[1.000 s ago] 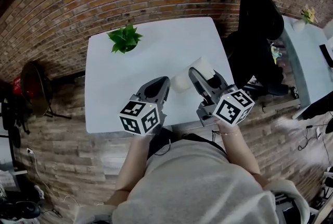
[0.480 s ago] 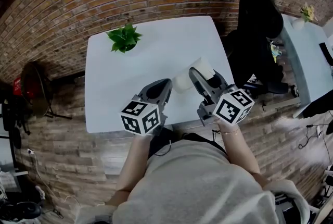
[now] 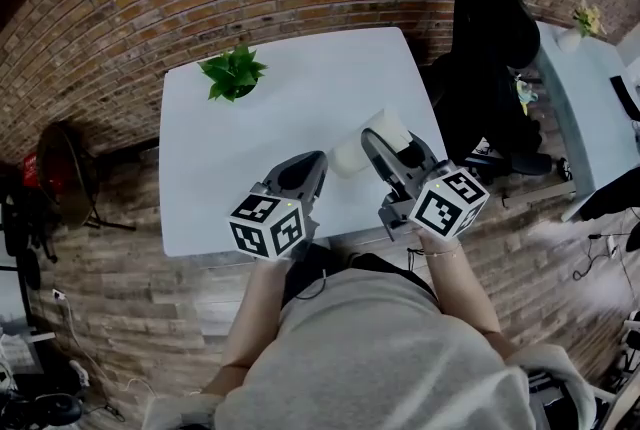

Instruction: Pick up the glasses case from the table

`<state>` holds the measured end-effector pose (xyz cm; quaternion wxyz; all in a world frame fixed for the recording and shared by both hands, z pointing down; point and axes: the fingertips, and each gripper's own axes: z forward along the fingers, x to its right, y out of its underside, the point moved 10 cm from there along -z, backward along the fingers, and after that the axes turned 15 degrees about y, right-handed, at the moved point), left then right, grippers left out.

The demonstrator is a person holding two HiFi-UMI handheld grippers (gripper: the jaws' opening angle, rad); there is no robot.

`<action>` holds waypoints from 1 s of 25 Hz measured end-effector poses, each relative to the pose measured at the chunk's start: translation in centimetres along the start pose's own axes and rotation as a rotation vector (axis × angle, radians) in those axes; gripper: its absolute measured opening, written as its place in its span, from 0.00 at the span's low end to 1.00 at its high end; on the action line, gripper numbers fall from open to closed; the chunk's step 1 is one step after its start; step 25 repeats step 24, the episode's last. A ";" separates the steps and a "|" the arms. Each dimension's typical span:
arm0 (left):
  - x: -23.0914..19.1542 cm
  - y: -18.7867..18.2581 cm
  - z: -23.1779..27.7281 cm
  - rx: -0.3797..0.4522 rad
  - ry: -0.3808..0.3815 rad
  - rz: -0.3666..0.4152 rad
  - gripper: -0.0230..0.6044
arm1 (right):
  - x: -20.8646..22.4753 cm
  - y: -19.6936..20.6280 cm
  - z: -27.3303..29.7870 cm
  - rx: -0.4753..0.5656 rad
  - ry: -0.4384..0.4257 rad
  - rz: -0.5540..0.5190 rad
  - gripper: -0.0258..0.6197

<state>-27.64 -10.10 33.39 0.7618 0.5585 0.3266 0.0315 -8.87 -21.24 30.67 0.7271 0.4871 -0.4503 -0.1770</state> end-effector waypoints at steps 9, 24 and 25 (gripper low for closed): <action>0.2 -0.1 0.0 -0.003 0.001 0.007 0.05 | 0.2 0.3 -0.2 -0.021 -0.007 -0.009 0.28; -0.2 0.1 -0.6 0.017 0.005 -0.020 0.05 | -0.4 0.9 0.0 -0.040 -0.067 -0.028 0.28; -0.2 0.1 -0.6 0.017 0.005 -0.020 0.05 | -0.4 0.9 0.0 -0.040 -0.067 -0.028 0.28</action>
